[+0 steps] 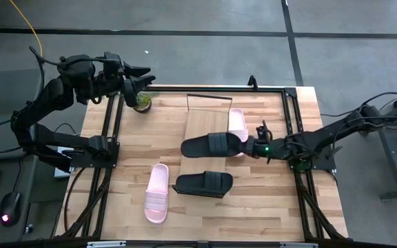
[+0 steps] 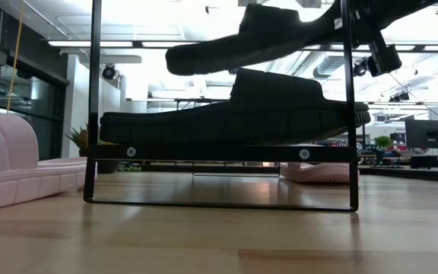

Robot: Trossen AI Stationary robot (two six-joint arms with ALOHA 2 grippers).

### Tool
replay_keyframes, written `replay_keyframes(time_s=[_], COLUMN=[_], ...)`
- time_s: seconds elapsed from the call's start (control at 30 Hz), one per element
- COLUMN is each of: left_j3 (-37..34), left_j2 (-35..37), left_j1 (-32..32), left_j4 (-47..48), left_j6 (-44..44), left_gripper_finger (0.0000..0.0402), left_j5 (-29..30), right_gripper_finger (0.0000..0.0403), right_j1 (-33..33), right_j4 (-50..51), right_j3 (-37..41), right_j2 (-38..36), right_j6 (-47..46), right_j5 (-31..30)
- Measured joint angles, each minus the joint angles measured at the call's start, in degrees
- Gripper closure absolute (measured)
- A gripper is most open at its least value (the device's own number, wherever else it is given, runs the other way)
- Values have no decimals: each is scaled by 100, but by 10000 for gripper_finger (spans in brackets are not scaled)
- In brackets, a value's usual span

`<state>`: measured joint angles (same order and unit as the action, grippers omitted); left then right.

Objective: Pick and place slides into the shelf
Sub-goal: Put the black slide on the shelf

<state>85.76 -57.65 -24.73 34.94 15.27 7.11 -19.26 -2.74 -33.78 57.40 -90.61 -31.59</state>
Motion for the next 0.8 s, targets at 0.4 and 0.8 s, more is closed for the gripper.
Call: replay_keyframes(time_s=[0.4, 0.8], left_j3=[0, 0], left_j2=[0, 0], left_j1=[0, 0], left_j4=[0, 1], left_j6=[2, 4], left_gripper_finger=[222, 222], left_j5=[0, 0], right_gripper_finger=[359, 359], right_j1=[-80, -78], right_j4=[-290, -521], right_j3=[-2, -9], right_j2=[704, 1095], right_j6=[-259, -391], right_j5=[-36, 2])
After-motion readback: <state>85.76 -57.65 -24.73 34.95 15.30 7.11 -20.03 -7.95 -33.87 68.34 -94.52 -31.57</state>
